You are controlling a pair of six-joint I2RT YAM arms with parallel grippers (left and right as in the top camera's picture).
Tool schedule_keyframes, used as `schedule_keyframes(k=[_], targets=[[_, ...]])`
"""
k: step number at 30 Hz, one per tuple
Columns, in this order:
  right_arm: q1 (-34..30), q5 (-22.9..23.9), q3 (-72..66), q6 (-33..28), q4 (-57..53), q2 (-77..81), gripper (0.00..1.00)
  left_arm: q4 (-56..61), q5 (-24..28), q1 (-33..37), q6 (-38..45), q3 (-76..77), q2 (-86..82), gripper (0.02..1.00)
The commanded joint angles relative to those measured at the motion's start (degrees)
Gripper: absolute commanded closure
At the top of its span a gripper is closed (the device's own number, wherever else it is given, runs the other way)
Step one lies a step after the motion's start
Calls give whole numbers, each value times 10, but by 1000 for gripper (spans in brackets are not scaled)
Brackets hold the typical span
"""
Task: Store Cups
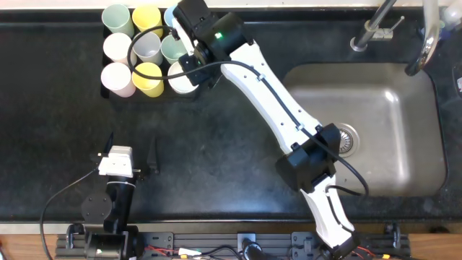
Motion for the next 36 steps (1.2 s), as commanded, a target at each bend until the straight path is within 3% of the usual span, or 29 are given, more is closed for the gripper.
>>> schedule_keyframes(k=[1, 20, 26, 36], targets=[[4, 44, 20, 6, 16, 19, 958, 1, 7, 3, 9, -2, -5, 20], [16, 22, 20, -3, 48, 35, 958, 1, 7, 3, 9, -2, -5, 20], [20, 50, 20, -7, 54, 48, 958, 1, 7, 3, 9, -2, -5, 20], [21, 52, 20, -26, 51, 68, 958, 1, 7, 3, 9, -2, -5, 20]])
